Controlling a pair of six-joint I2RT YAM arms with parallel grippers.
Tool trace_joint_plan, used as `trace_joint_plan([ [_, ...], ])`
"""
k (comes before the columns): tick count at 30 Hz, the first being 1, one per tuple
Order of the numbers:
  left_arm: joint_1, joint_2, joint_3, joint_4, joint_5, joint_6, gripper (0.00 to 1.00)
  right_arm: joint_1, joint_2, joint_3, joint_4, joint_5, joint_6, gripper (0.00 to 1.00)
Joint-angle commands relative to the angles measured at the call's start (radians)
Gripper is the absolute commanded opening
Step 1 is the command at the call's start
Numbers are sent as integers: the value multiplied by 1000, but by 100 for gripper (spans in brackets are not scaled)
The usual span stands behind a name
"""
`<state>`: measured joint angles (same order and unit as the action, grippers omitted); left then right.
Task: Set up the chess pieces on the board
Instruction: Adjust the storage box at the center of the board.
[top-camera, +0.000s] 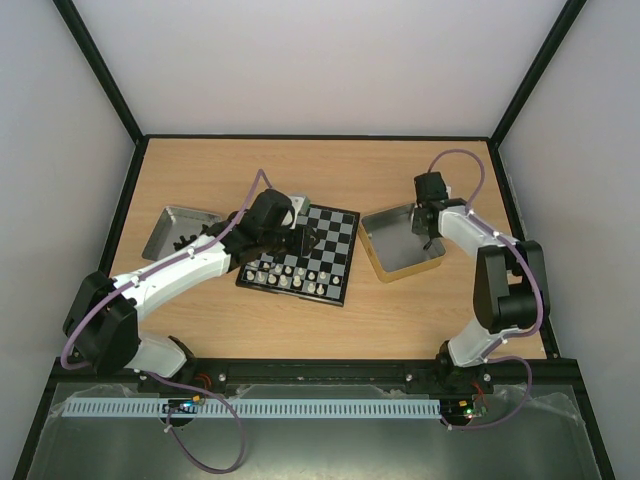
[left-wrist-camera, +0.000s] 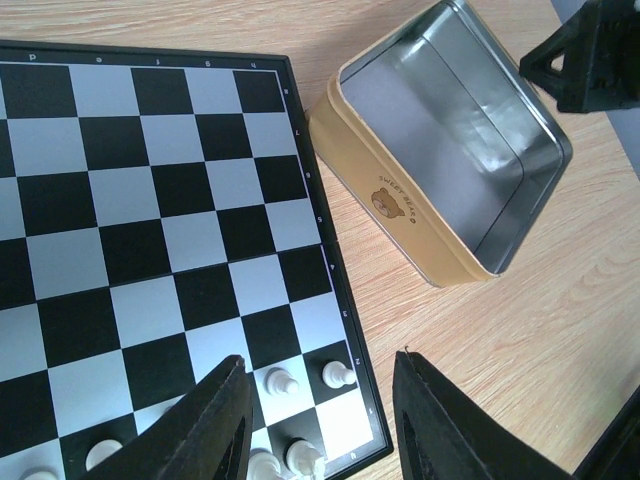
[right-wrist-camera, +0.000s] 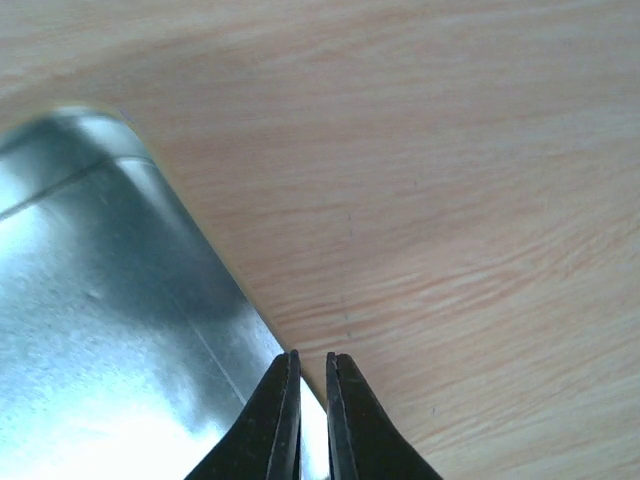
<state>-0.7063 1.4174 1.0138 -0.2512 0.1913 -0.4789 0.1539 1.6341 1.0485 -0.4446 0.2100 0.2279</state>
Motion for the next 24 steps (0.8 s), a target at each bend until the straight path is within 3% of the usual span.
trace_joint_plan([
  [1,7,7,0,24,19,1,41,-5,-13,-49,-38,50,76,10],
  [3,7,13,3,26,22,1,41,-5,-2,-41,-34,77,66,31],
  [4,7,15,5,25,23,2,41,-5,6,-29,-33,88,63,37],
  [8,7,19,10,22,20,3,41,-7,54,24,-32,91,40,45],
  [13,7,19,10,20,13,3,41,-13,112,50,-7,35,16,43],
  [19,7,15,6,19,12,0,41,-17,121,9,-9,85,69,22],
  [24,7,19,4,24,16,-2,41,-18,62,-87,-2,126,139,14],
])
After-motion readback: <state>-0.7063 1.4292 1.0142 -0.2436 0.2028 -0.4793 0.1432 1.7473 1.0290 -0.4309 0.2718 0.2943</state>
